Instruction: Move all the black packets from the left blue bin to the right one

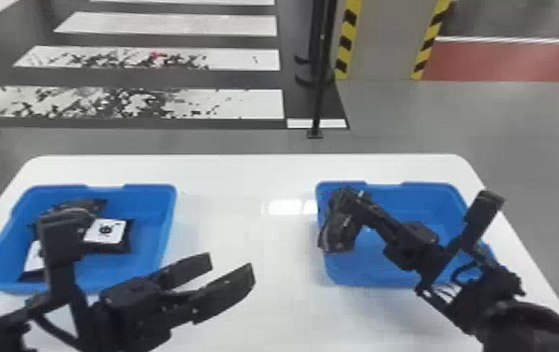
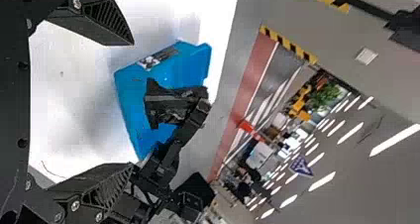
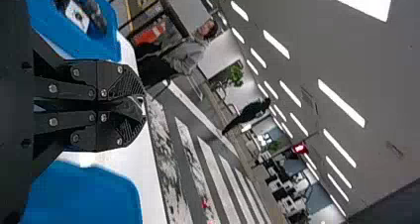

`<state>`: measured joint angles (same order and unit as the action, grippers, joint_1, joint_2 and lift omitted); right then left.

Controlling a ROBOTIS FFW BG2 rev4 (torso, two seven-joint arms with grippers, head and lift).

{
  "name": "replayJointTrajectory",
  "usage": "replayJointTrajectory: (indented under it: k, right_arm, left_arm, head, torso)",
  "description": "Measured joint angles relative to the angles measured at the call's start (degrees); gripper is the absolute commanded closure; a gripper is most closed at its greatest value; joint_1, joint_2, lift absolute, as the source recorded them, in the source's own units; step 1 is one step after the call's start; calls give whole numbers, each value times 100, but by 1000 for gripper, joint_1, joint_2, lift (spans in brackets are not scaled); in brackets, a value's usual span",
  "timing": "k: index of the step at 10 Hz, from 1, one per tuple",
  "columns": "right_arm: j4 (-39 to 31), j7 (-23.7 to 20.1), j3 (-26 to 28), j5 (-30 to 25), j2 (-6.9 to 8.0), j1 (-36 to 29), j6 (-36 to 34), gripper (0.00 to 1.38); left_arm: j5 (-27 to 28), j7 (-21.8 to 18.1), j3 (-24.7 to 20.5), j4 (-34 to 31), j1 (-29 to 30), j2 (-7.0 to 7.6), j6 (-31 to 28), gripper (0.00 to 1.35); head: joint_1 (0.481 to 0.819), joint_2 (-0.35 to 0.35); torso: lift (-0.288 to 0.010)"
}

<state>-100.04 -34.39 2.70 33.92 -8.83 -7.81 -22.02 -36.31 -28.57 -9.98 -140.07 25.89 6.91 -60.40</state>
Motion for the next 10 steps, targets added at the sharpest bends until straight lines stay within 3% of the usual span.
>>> replayJointTrajectory:
  k: [3,5,7,10]
  right_arm:
    - [716,195,646,-672,-52,335,240,1273]
    - [1144,285,757,-908,-104,522,296,570]
    - [875,620,832,-1375,-105,309,773,148]
    - [-433,997,849,-1823,86,-845,1428,122]
  left_arm:
    - [-16,-8,-439,-135,320,-124,255,150]
    - [2,-1,-676,-234,502,-161,437,148]
    - [95,2,-873,-245,547,-193,509,150]
    - [505,35,-1225,-234,383,-174,373,151]
  head:
    - [695,-125]
    - [695,-134]
    - [695,-141]
    - [695,-88]
  torso:
    - [-138]
    - [-138]
    - [-138]
    - [-138]
